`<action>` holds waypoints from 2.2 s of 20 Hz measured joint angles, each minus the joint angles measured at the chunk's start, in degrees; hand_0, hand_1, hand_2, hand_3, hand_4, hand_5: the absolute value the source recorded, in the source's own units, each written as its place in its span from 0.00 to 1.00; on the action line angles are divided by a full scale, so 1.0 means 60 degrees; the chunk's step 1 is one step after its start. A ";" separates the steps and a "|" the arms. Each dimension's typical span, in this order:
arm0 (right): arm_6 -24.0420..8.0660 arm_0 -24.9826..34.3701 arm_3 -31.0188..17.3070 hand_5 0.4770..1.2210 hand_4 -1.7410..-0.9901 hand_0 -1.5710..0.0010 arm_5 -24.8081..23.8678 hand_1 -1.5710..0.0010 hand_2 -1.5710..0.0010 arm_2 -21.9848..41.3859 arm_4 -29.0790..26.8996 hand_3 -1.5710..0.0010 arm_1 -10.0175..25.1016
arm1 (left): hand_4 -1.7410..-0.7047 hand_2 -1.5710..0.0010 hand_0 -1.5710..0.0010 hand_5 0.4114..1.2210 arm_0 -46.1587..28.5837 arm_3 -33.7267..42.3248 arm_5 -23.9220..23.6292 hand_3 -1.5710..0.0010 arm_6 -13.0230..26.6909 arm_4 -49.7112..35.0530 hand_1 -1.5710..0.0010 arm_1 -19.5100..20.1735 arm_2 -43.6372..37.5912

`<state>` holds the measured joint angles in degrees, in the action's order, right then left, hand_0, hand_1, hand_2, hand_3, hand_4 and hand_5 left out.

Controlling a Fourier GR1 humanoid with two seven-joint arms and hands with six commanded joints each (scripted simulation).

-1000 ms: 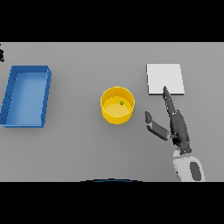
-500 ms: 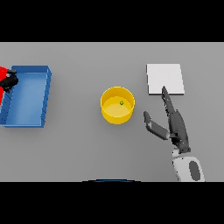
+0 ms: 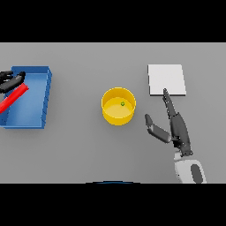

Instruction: Pick up the red beaker and tilt it to pour out 1 green nut into yellow bowl. Pick up the yellow bowl and place it on the metallic measuring scale.

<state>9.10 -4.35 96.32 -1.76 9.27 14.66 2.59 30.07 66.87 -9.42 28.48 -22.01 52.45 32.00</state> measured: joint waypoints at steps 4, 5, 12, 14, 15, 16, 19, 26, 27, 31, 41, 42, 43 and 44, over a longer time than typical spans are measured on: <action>-0.0065 -0.0009 -0.0020 0.28 0.75 1.00 -0.0035 1.00 1.00 -0.0030 0.0077 1.00 0.0067 | 1.00 0.94 0.93 0.29 0.0290 -0.0422 -0.0377 0.95 -0.0198 0.0395 0.94 -0.0389 0.0124; -0.0090 0.0039 -0.0035 0.27 0.75 1.00 -0.0043 1.00 1.00 -0.0036 0.0084 1.00 0.0067 | 1.00 0.95 0.95 0.30 0.0331 -0.0432 -0.0500 0.96 -0.0174 0.0468 0.95 -0.0408 0.0132; -0.0319 0.0673 0.0069 0.34 0.76 1.00 0.0763 1.00 1.00 0.0657 0.1138 1.00 0.1007 | 0.99 0.99 0.99 0.34 0.0287 -0.0480 -0.0939 0.99 -0.0924 0.0497 0.99 -0.0454 -0.0120; -0.0830 0.1336 -0.0002 0.31 0.71 1.00 0.1240 1.00 1.00 0.1015 0.1964 1.00 0.1735 | 0.99 0.99 0.99 0.32 0.0324 -0.0402 -0.0949 0.99 -0.0889 0.0407 0.99 -0.0500 -0.0157; -0.1052 0.1728 -0.0148 0.30 0.70 1.00 0.1464 1.00 1.00 0.1268 0.2422 1.00 0.2005 | 0.98 1.00 0.99 0.32 0.0311 -0.0412 -0.0951 1.00 -0.1050 0.0368 0.99 -0.0588 -0.0172; -0.1046 0.2120 -0.0285 0.30 0.69 1.00 0.1713 1.00 1.00 0.1624 0.2971 1.00 0.2320 | 0.99 1.00 1.00 0.31 0.0206 -0.0416 -0.1033 1.00 -0.1113 0.0344 1.00 -0.0599 -0.0205; -0.0680 0.3249 -0.0704 0.30 0.68 1.00 0.2365 1.00 1.00 0.2541 0.4117 1.00 0.2919 | 0.99 1.00 1.00 0.32 0.0297 -0.0417 -0.0908 1.00 -0.1074 0.0350 1.00 -0.0563 -0.0174; 0.0123 0.5264 -0.2053 0.31 0.70 1.00 0.3698 1.00 1.00 0.4070 0.5521 1.00 0.3473 | 0.98 1.00 1.00 0.34 0.0034 -0.0179 -0.0893 1.00 -0.1150 0.0141 1.00 -0.0479 -0.0257; 0.0233 0.5454 -0.2198 0.31 0.70 1.00 0.3861 1.00 1.00 0.4206 0.5572 1.00 0.3466 | 0.98 1.00 1.00 0.34 0.0056 -0.0246 -0.0918 1.00 -0.1144 0.0154 1.00 -0.0519 -0.0261; 0.0189 0.6273 -0.3282 0.30 0.69 1.00 0.4258 1.00 1.00 0.4800 0.6048 1.00 0.3238 | 0.98 1.00 1.00 0.34 0.0021 -0.0323 -0.0818 1.00 -0.1279 0.0105 1.00 -0.0539 -0.0286; 0.0290 0.7377 -0.4806 0.37 0.59 1.00 0.4996 1.00 1.00 0.5502 0.6456 1.00 0.2778 | 0.99 1.00 1.00 0.34 -0.0024 -0.0307 -0.0749 1.00 -0.1423 -0.0002 1.00 -0.0454 -0.0401; 0.0310 0.7427 -0.4880 0.38 0.58 1.00 0.5031 1.00 1.00 0.5419 0.6378 1.00 0.2780 | 0.99 1.00 1.00 0.34 -0.0065 -0.0217 -0.0758 1.00 -0.1394 -0.0056 1.00 -0.0368 -0.0450; 0.0140 0.7385 -0.4962 0.42 0.56 1.00 0.5009 1.00 1.00 0.5362 0.6331 0.99 0.2646 | 0.99 1.00 1.00 0.34 -0.0094 -0.0245 -0.0775 1.00 -0.1494 -0.0059 1.00 -0.0384 -0.0470; -0.0034 0.7388 -0.4991 0.45 0.54 1.00 0.5134 0.99 0.99 0.5294 0.6268 0.97 0.2595 | 0.99 1.00 1.00 0.34 -0.0050 -0.0286 -0.0783 1.00 -0.1475 -0.0006 1.00 -0.0407 -0.0436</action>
<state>8.90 39.98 66.38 29.05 41.04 52.26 18.15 29.77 65.16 -14.12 19.63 -22.05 50.01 29.38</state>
